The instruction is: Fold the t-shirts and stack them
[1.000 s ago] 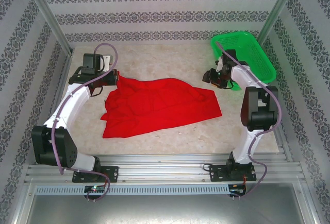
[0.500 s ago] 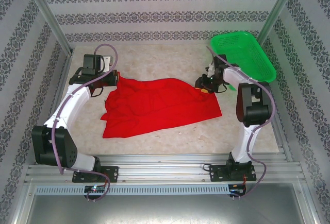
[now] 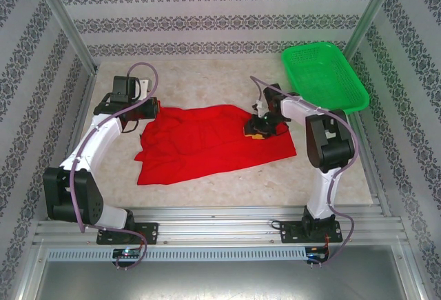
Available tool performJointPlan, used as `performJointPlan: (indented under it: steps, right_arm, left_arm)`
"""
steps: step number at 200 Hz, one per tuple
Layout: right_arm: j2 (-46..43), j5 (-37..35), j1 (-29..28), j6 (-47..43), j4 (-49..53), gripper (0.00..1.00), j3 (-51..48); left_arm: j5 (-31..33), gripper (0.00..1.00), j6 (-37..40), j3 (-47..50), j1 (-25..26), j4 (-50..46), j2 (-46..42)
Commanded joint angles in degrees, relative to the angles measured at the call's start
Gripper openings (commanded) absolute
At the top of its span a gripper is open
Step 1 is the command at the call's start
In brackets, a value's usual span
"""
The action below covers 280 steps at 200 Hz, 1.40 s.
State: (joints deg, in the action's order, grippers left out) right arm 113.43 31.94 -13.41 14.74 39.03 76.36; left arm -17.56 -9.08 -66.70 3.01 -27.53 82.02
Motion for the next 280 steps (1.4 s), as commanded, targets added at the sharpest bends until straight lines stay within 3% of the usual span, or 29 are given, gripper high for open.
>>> performJointPlan:
  steps: [1, 38, 70, 99, 247, 280]
  right_arm:
    - [-5.4, 1.7, 0.1, -1.9, 1.2, 0.42, -1.4]
    - [-9.5, -1.6, 6.6, 0.4, 1.1, 0.43, -1.5]
    - [-6.0, -10.0, 8.7, -4.1, 7.5, 0.43, 3.9]
    - [-3.1, -12.4, 9.7, -4.9, 7.1, 0.41, 5.4]
    - [5.1, -16.4, 5.6, -10.5, 7.2, 0.36, 9.4]
    - [6.0, -19.3, 4.6, -11.0, 7.7, 0.29, 10.1]
  left_arm:
    - [-0.2, 0.0, -0.1, 0.8, 0.2, 1.5, -1.5]
    - [-0.5, 0.0, 0.0, 1.1, 0.1, 1.3, -1.8]
    - [-0.5, 0.0, 0.0, 1.5, 0.2, 1.6, -2.0]
    - [-0.7, 0.0, -0.1, 1.4, 0.2, 1.6, -1.9]
    - [-0.2, 0.0, 0.3, 1.2, 0.2, 1.7, -1.2]
    - [-0.1, 0.0, 0.4, 1.2, 0.2, 1.6, -1.3]
